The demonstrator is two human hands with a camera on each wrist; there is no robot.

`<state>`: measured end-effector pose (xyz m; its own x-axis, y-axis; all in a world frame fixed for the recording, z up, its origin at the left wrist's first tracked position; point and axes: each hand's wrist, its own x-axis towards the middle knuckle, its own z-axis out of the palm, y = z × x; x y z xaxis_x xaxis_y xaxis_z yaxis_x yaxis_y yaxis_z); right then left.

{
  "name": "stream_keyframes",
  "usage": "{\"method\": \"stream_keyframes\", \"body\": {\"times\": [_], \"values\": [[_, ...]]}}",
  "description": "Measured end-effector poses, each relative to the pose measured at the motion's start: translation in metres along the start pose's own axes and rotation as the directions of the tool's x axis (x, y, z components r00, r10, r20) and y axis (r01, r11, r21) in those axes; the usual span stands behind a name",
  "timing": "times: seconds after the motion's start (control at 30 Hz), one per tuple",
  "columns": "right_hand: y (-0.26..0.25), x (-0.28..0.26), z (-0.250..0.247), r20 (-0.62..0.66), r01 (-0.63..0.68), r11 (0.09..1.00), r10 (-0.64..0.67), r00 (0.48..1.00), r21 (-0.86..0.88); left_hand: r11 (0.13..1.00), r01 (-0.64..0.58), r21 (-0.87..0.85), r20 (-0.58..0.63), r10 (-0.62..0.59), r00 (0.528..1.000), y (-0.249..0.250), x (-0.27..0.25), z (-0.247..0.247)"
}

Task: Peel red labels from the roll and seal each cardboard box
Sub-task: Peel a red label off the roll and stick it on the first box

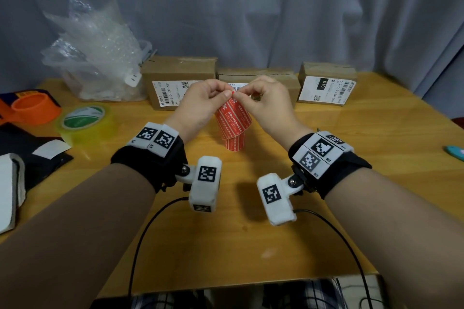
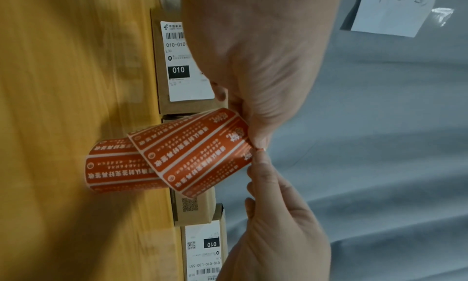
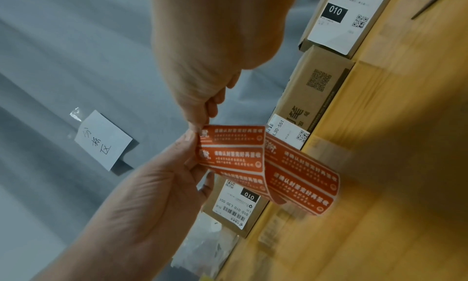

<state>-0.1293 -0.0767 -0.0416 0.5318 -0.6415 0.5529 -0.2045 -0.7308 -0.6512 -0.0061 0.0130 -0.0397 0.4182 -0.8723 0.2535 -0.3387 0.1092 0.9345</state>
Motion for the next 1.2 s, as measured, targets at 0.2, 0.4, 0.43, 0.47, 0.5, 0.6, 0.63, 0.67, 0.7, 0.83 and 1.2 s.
{"method": "stream_keyframes", "body": {"times": [0.2,0.4,0.43,0.47,0.5,0.6,0.63,0.67,0.7,0.83,1.2], "values": [[0.003,0.0,0.001,-0.01,-0.058,0.992,0.06,0.998,0.111,0.984,-0.077,0.161,-0.023,0.082,0.996,0.004,0.001,0.003],[0.005,-0.002,0.0,0.073,-0.216,0.91,0.204,0.976,0.353,0.991,-0.051,0.121,-0.024,0.054,0.998,0.005,0.0,0.004],[0.006,-0.002,0.0,0.076,-0.24,0.891,0.228,0.971,0.386,0.992,-0.042,0.117,-0.025,0.045,0.999,0.005,0.0,0.003],[0.007,-0.003,-0.001,0.075,-0.257,0.872,0.249,0.966,0.416,0.993,-0.029,0.111,-0.026,0.032,0.999,0.005,0.0,0.004],[0.008,-0.003,-0.001,0.077,-0.271,0.853,0.265,0.961,0.446,0.994,-0.013,0.106,-0.028,0.016,0.999,0.004,0.0,0.004],[0.008,-0.004,0.0,0.11,-0.29,0.823,0.271,0.956,0.488,0.995,0.004,0.096,-0.018,-0.002,1.0,0.005,0.0,0.007],[0.007,-0.004,0.0,0.118,-0.289,0.822,0.266,0.957,0.491,0.995,0.001,0.104,-0.014,0.001,1.0,0.005,0.0,0.007],[0.007,-0.004,0.0,0.122,-0.287,0.822,0.261,0.958,0.492,0.993,-0.001,0.116,-0.015,0.003,1.0,0.006,0.0,0.008],[0.006,-0.004,0.0,0.122,-0.287,0.822,0.261,0.958,0.491,0.992,0.001,0.127,-0.02,0.002,1.0,0.006,0.001,0.008],[0.007,-0.004,-0.002,0.093,-0.306,0.83,0.298,0.95,0.466,0.994,0.054,0.094,-0.084,-0.046,0.995,0.005,0.003,0.008],[0.019,-0.006,-0.013,-0.032,-0.424,0.733,0.518,0.855,0.533,0.981,0.196,0.011,-0.231,-0.188,0.955,0.001,0.0,-0.002]]}}
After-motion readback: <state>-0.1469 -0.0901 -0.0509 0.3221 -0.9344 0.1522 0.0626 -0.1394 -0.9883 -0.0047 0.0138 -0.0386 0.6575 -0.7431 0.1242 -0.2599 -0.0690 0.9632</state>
